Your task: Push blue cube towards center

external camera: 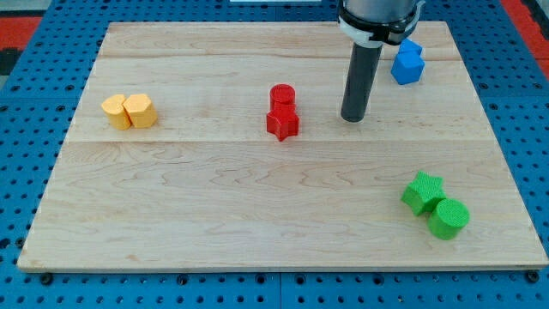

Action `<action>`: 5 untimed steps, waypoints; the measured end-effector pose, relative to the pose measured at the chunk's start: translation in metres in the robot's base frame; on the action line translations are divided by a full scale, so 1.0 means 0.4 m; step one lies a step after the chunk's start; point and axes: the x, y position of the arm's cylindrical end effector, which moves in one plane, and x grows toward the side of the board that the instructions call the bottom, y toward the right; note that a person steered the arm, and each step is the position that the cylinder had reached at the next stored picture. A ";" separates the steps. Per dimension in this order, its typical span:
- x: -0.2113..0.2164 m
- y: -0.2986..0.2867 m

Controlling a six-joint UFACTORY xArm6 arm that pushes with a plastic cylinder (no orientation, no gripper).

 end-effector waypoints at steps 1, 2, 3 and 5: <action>0.001 0.031; 0.066 0.177; -0.003 0.331; -0.241 0.436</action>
